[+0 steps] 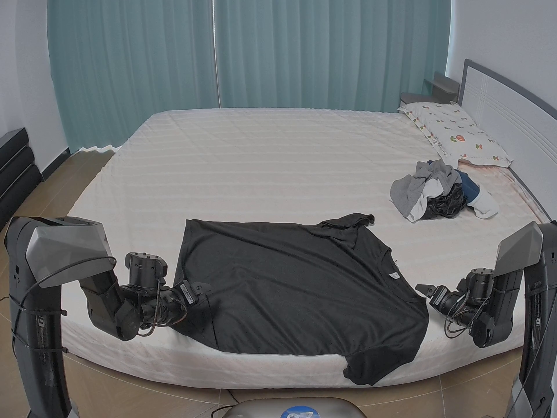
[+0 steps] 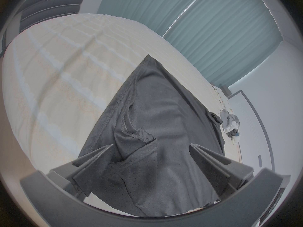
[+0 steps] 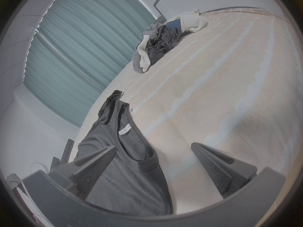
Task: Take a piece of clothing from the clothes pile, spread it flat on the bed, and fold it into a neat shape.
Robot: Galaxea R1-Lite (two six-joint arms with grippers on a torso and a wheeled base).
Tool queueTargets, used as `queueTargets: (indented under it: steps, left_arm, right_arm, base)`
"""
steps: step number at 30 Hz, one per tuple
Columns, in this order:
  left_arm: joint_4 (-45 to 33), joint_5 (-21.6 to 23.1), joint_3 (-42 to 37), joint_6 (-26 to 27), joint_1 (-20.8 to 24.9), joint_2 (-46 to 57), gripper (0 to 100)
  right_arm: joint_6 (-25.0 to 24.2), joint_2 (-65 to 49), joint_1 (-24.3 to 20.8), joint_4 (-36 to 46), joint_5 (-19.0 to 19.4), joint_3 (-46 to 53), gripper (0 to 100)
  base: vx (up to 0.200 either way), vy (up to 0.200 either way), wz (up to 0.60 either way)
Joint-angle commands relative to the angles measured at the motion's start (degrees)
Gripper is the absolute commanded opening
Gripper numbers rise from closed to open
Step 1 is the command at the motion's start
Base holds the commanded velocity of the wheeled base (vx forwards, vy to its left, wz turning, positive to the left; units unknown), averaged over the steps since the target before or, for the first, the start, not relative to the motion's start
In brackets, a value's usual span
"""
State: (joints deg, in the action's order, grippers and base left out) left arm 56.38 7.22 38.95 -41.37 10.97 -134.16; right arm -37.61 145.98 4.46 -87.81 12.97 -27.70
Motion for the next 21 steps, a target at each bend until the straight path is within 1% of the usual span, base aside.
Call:
queueTargets:
  steps: [1,9,10,14,16,18,21]
  left_arm:
    - [0.04,-0.19,-0.1,1.03,0.19,-1.46,100]
    - [0.04,-0.89,-0.36,1.82,0.28,-1.55,100]
    - [0.04,-0.89,-0.45,1.82,0.28,-1.55,0]
    - [-0.04,-1.68,-1.24,2.26,0.19,-1.46,0]
    - [0.13,-3.09,-2.39,3.05,0.1,-1.37,0]
    - [0.22,-5.55,-4.58,3.76,0.1,-1.02,0]
    - [0.4,-6.6,-7.04,4.72,0.1,0.04,0]
  right_arm:
    - [-0.01,0.09,0.02,0.01,0.04,0.01,100]
    - [0.08,0.09,-0.07,0.01,0.04,0.01,100]
    - [0.08,0.18,0.02,0.01,0.04,0.01,100]
    - [0.08,0.18,-0.07,0.01,0.04,0.01,100]
    - [0.08,0.18,-0.07,0.01,0.04,0.01,100]
    - [0.08,0.18,0.02,0.01,0.04,0.01,100]
    - [0.08,0.09,0.02,0.01,0.04,0.01,100]
  base:
    - [0.0,0.0,0.0]
    - [0.0,0.0,0.0]
    - [0.0,0.0,0.0]
    - [0.0,0.0,0.0]
    - [0.0,0.0,0.0]
    - [0.0,0.0,0.0]
    - [0.0,0.0,0.0]
